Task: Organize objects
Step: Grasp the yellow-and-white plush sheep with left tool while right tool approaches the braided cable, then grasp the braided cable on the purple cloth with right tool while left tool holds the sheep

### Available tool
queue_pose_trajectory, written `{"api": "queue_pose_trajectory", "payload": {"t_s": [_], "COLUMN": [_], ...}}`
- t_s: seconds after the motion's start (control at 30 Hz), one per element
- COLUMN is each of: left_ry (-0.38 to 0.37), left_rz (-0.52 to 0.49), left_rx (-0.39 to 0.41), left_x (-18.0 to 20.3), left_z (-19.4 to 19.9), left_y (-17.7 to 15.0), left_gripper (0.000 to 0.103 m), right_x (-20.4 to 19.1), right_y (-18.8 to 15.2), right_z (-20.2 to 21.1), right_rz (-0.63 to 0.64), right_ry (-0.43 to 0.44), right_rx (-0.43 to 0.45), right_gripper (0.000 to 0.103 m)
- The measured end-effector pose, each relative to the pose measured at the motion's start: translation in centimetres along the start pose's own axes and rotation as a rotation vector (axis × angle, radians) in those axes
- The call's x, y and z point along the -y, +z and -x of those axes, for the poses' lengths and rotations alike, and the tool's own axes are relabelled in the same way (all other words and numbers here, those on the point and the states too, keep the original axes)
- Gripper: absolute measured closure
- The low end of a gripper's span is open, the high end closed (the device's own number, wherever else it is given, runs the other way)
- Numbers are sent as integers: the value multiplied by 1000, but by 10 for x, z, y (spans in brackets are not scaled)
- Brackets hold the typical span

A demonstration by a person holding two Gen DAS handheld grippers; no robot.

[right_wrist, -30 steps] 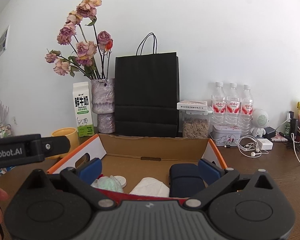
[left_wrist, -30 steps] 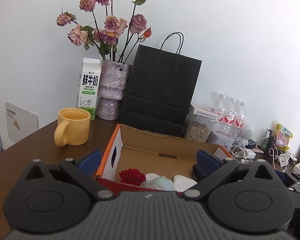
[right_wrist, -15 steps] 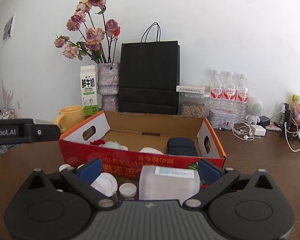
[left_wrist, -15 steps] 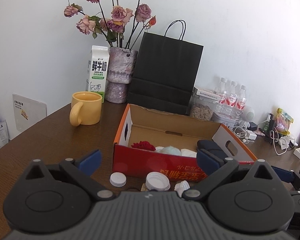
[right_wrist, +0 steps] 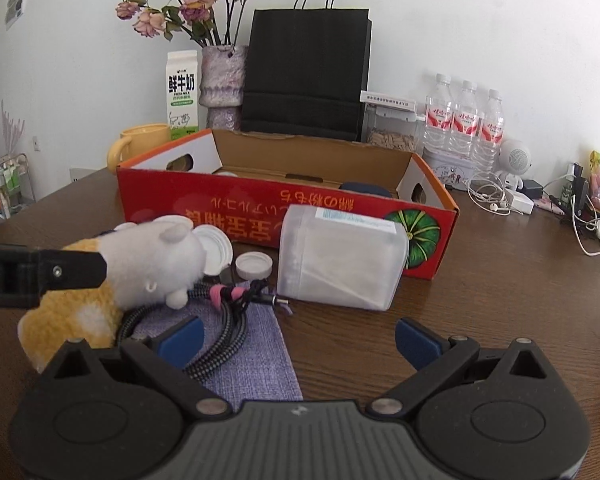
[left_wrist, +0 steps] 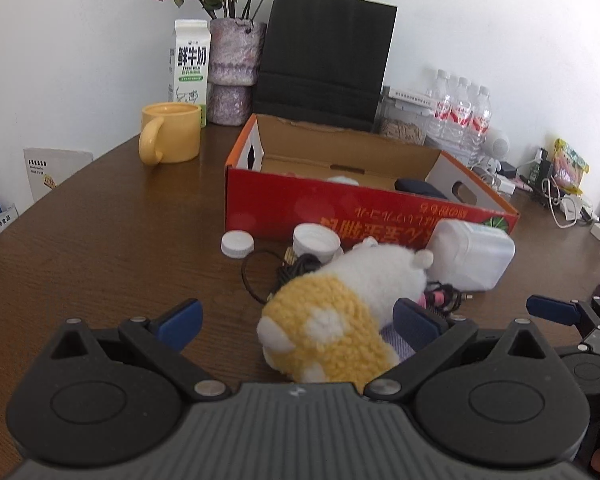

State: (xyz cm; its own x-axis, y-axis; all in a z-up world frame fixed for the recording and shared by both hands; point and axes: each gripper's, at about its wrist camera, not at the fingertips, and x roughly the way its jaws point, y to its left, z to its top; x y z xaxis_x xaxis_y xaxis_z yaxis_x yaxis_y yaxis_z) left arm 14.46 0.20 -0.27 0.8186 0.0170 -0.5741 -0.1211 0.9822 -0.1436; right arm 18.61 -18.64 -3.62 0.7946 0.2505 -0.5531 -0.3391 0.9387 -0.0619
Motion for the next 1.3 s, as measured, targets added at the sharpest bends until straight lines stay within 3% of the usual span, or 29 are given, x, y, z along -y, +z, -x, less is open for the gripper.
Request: {"api": "queue_pose_trajectory", "payload": {"t_s": [0.2, 0.37, 0.47, 0.53, 0.73, 1.13, 1.3], "left_ry": [13, 0, -13, -32, -14, 127, 138], "left_rz": [29, 100, 115, 118, 138, 145, 120], "left_rx": [-62, -69, -56, -52, -22, 29, 46], "left_x": [4, -7, -12, -15, -28, -70, -70], "left_z": [-14, -15, -11, -9, 0, 16, 14], "left_y": [-10, -15, -17, -18, -22, -26, -30], "left_gripper": [0, 2, 22, 51, 53, 53, 52], "right_x": [1, 5, 7, 7, 8, 11, 13], "right_y": [-4, -4, -4, -4, -4, -5, -5], "right_z": [-4, -7, -10, -13, -16, -17, -8], "right_rz": [-11, -29, -39, -44, -52, -68, -82], "right_ry": [6, 19, 24, 23, 21, 21, 21], "right_rx": [-16, -32, -51, -64, -82, -92, -36], "right_gripper": [1, 1, 0, 0, 0, 0, 1]}}
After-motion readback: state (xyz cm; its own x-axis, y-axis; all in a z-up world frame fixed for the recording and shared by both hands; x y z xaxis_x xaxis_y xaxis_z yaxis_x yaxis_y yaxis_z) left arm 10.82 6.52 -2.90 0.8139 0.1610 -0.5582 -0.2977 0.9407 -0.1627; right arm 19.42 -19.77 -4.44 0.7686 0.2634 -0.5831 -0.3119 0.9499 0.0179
